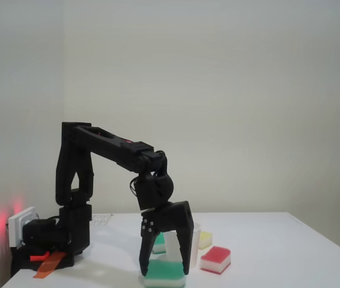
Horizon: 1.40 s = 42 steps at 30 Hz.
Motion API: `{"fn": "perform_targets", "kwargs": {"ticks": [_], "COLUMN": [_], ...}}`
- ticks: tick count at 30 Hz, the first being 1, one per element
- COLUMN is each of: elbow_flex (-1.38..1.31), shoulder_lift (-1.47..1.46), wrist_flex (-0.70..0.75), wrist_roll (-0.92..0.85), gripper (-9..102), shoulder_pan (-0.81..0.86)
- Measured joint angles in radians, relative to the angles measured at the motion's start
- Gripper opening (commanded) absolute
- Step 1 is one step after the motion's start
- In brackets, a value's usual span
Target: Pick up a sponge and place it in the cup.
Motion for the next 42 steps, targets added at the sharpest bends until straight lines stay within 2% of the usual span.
{"fn": "perform_targets", "kwargs": {"ticks": [18, 29, 36, 42], "elbow_flex": [0.149, 0.15, 0.135, 0.103], "shoulder_lift": [0.072, 0.061, -0.031, -0.071], "wrist_flex": [-0.058, -0.104, -0.161, -0.229], "wrist_roll": [-0.057, -0.048, -0.04, -0.015], "gripper": [39, 38, 33, 16], "shoulder_pan": [-0.104, -0.137, -0.137, -0.135]}}
